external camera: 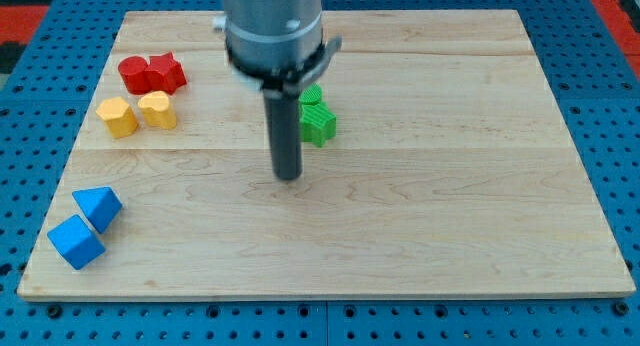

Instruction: Push the blue blocks towards top side

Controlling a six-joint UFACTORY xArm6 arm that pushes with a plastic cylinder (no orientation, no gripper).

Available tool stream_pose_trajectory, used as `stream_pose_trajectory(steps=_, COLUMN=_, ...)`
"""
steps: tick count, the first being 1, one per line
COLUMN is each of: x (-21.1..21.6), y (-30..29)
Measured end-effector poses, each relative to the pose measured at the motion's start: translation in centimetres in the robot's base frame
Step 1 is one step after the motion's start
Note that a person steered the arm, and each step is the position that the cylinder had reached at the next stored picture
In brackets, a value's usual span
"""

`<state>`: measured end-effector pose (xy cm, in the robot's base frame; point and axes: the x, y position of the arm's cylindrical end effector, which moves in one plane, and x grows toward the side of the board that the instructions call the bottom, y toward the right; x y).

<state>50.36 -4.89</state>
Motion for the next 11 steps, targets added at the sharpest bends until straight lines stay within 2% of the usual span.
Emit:
stream_pose_trajectory(steps=1, x=7.3, y=-6.4)
stream_pose_trajectory(steps=2, x=9.1, y=-17.4)
stream_pose_trajectory(steps=3, x=10.8, y=-24.1)
stream_pose_trajectory(steps=4, x=9.4, y=-24.5)
stream_pose_trajectory(steps=5, x=7.5, y=-20.3)
stream_pose_trajectory(steps=7, x=-2.0, y=-19.3)
stream_pose_trajectory(steps=8, x=-4.8, y=-18.8)
stream_pose_trajectory(steps=9, x=-6.3, y=-16.1)
stream_pose_trajectory(steps=10, x=-5.7, y=-23.0)
stream_pose_trajectory(steps=11, x=-1.7, y=-21.9)
